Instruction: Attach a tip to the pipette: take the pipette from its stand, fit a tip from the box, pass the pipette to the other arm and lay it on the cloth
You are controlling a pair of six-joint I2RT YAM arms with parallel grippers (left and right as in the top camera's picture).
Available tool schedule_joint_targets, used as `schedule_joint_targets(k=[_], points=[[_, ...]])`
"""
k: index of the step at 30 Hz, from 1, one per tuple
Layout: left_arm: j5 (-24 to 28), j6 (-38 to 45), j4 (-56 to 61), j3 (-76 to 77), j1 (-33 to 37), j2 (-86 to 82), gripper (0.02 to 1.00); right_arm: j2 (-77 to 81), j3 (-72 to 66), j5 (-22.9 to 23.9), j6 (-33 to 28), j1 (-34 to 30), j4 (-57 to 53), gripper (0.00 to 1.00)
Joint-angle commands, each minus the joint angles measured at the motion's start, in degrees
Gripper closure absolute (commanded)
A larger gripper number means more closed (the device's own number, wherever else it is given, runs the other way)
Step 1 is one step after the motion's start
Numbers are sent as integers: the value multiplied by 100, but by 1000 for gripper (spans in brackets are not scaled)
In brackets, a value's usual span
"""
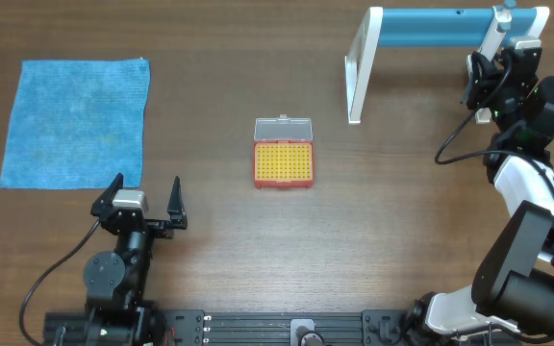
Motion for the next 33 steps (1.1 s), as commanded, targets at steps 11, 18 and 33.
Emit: schedule_joint_targets(k=[11, 18, 33], points=[[39, 114, -42, -13, -15, -31, 20, -1436, 101, -765, 662, 37, 195, 923], [39, 114, -39, -13, -15, -31, 20, -1574, 17, -2107, 1762, 1543, 1202, 923], [39, 114, -42, -13, -15, -31, 20, -212, -339, -2103, -507, 4830, 1384, 923]])
